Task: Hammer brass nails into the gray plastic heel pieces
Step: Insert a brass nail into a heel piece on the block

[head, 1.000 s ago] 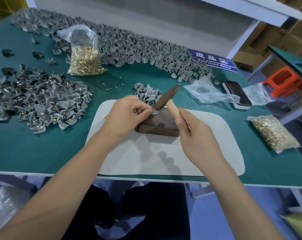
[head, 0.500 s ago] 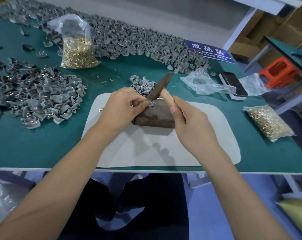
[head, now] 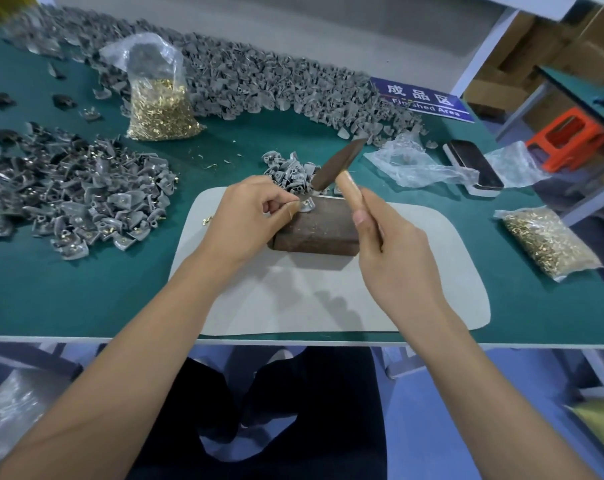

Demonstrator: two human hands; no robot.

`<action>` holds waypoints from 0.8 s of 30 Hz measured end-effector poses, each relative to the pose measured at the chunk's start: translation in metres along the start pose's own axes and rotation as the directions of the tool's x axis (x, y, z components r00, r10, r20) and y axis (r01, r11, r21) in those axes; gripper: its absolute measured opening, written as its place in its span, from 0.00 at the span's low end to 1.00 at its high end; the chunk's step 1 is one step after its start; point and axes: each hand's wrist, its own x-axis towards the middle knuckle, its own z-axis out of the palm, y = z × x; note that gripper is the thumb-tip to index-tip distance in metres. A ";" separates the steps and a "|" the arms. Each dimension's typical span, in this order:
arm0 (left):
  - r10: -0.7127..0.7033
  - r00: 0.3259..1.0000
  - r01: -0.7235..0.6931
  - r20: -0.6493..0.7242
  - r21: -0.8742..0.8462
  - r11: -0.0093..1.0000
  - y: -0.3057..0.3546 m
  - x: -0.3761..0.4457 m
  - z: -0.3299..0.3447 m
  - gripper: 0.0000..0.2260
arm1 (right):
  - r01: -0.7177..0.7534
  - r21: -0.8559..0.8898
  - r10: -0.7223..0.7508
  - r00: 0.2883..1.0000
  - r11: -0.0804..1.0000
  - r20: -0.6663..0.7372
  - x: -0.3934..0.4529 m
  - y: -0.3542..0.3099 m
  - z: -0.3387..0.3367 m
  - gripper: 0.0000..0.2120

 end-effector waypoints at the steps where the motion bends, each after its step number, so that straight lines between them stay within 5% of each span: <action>1: -0.003 1.000 0.003 0.001 -0.001 1.000 0.000 0.000 0.000 0.02 | 0.004 0.012 -0.004 1.000 1.000 -0.003 -0.001 0.000 0.000 0.16; 17: -0.003 1.000 0.003 -0.016 -0.010 1.000 -0.001 0.000 0.000 0.02 | -0.001 -0.047 0.005 0.997 0.999 0.082 0.000 -0.002 0.000 0.17; 21: -0.006 1.000 0.006 -0.004 -0.020 1.000 -0.002 0.000 0.000 0.02 | 0.002 0.032 -0.001 0.999 0.999 -0.037 0.002 -0.002 -0.003 0.19; 24: -0.006 1.000 0.005 -0.015 -0.014 1.000 -0.003 -0.001 0.000 0.02 | -0.001 -0.001 0.001 0.997 1.000 0.082 0.005 -0.002 -0.005 0.17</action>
